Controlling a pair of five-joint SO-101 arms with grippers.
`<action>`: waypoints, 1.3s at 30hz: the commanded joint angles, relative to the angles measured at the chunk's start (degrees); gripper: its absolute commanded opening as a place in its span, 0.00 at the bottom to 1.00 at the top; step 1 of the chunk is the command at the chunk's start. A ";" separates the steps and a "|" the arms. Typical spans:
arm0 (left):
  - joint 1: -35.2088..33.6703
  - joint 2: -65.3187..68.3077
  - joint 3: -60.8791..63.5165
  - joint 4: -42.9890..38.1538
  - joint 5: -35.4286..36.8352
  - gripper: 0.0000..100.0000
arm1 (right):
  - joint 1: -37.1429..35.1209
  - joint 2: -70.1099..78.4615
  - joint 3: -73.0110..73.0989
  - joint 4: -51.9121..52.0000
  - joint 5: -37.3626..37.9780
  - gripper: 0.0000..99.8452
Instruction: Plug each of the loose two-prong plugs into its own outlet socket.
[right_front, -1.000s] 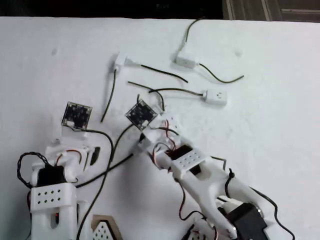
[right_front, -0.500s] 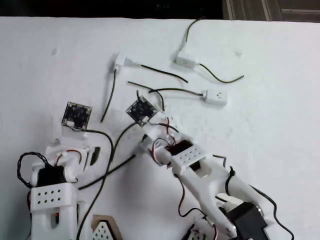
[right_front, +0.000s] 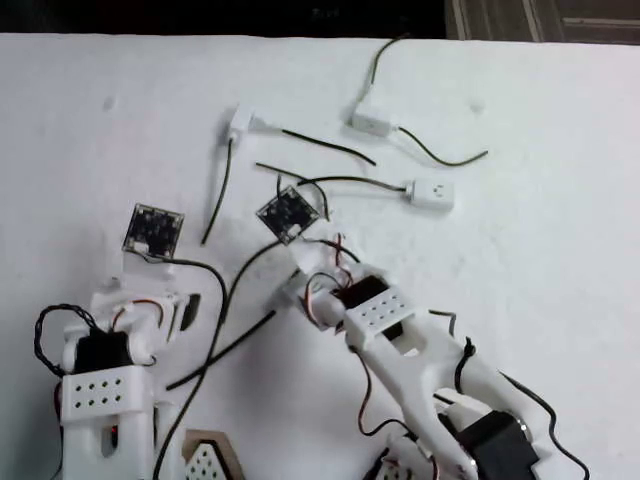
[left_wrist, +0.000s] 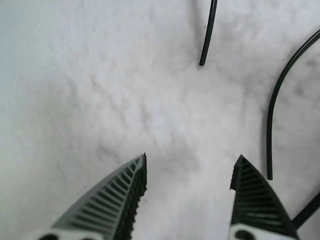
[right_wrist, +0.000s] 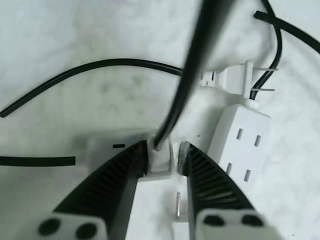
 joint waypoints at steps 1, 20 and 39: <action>-0.40 -1.36 -0.18 -0.70 0.35 0.28 | -0.40 -2.33 -2.64 0.13 -0.35 0.09; -0.40 -1.36 0.44 -1.05 0.26 0.28 | 2.42 -1.63 3.78 -0.04 3.08 0.02; -7.52 -1.36 -0.70 -4.40 4.22 0.28 | 3.82 -11.30 -9.23 10.24 2.29 0.02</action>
